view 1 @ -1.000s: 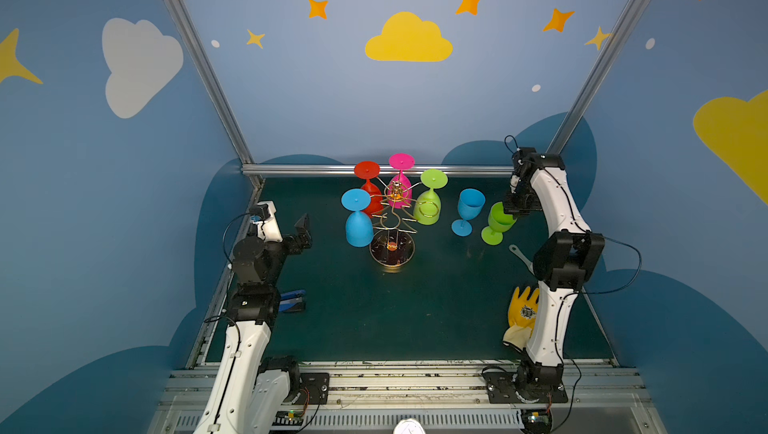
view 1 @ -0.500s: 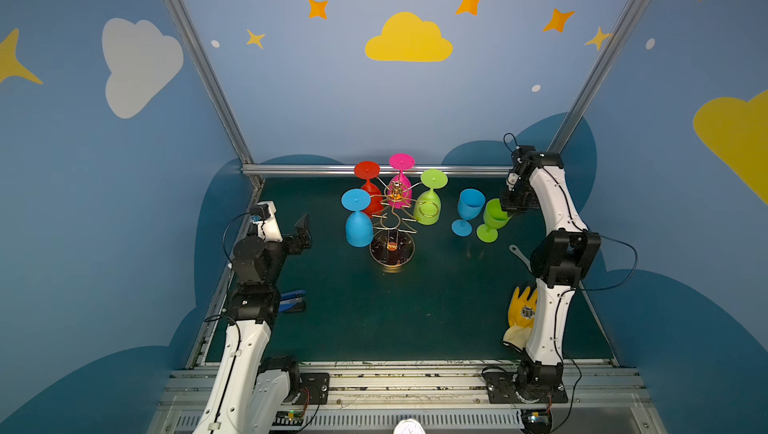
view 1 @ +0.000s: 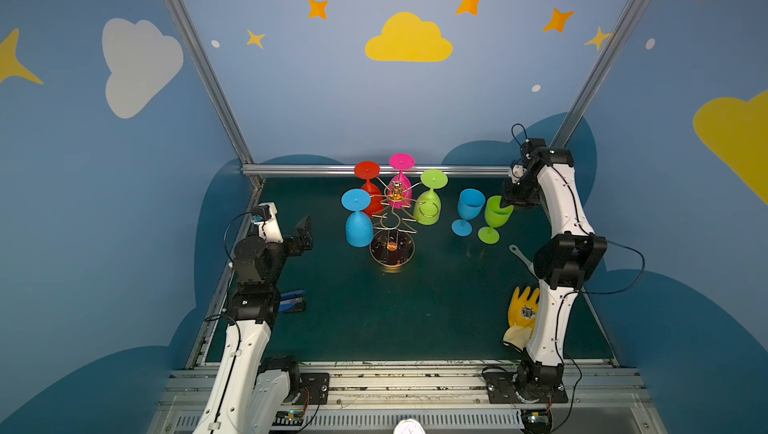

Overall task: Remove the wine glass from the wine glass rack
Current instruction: 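Open the right gripper and draw it back from the lime green glass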

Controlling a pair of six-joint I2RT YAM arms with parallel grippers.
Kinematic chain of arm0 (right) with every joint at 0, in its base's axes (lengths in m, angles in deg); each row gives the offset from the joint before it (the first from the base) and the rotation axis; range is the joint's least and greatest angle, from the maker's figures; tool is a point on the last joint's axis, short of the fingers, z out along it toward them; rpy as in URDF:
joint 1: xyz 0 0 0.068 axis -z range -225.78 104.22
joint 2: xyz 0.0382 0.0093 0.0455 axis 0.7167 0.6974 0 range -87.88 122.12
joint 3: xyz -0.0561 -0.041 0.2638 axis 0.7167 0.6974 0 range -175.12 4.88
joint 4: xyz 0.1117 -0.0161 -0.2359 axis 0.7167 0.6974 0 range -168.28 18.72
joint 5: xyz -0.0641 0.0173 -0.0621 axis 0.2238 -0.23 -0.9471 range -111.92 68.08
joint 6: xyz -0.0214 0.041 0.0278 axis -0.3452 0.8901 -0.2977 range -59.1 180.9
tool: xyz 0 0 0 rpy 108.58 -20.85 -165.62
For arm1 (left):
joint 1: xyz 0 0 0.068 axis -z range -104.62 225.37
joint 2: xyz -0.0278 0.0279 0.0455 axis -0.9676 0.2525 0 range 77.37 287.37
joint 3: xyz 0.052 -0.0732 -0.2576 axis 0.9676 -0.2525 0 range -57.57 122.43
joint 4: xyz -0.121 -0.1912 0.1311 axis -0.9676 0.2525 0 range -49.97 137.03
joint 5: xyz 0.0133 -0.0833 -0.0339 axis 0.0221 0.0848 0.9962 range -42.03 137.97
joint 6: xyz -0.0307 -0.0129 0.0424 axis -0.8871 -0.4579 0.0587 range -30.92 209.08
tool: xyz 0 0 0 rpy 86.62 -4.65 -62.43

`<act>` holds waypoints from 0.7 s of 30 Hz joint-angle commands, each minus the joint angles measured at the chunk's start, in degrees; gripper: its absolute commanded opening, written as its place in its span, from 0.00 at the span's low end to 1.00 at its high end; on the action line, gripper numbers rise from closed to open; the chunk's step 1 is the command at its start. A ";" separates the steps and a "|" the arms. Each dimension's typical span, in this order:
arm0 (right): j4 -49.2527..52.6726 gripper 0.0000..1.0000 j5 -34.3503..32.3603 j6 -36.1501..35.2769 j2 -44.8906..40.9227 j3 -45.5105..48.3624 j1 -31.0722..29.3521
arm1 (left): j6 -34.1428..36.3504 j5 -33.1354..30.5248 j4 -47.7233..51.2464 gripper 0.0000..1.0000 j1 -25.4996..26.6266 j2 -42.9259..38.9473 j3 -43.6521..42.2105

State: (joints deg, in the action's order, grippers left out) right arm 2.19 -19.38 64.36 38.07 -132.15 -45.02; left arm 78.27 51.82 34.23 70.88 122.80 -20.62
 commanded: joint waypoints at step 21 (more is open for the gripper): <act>-44.59 0.63 19.73 11.22 -61.22 55.70 3.14 | -5.83 2.38 4.67 1.00 -1.49 3.65 4.00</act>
State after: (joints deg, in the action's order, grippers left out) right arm -27.30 -1.83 72.76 -17.07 -82.58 -41.86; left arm 73.77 53.38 37.47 69.75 126.18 -18.87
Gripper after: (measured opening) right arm 0.614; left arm 0.996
